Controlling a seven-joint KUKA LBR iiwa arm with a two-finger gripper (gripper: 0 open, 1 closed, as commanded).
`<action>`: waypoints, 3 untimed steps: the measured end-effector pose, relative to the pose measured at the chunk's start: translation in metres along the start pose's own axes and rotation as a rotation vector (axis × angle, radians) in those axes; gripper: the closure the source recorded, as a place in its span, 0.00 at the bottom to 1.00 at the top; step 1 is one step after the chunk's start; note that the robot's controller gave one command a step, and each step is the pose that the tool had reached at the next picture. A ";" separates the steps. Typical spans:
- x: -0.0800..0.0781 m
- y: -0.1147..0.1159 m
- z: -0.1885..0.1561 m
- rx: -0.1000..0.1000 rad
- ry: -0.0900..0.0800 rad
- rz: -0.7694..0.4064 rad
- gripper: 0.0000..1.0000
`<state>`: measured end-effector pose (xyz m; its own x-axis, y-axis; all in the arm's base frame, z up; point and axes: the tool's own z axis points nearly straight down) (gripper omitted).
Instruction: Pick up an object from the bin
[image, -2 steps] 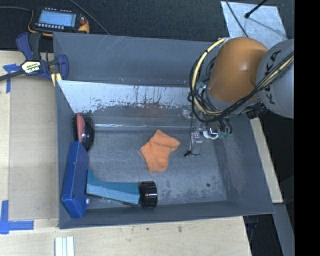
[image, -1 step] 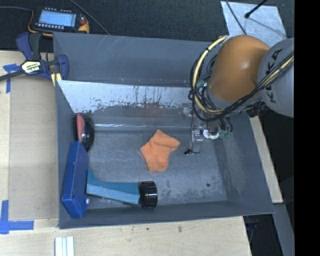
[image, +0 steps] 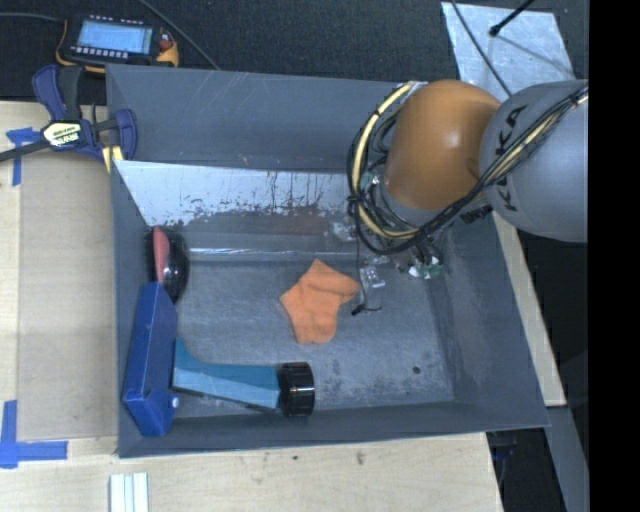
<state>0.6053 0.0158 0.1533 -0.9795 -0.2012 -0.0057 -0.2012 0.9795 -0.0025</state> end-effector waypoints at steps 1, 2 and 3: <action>0.003 0.022 0.023 -0.002 0.004 0.078 0.00; -0.009 0.018 0.020 -0.002 0.001 0.096 0.00; -0.019 0.011 0.082 -0.002 0.002 -0.113 0.00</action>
Offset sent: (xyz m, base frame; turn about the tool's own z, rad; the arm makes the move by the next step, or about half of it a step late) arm 0.0147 0.0162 -0.0158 -0.1020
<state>0.6224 0.0299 0.0712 -0.9505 -0.3107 -0.0038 -0.3107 0.9505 -0.0012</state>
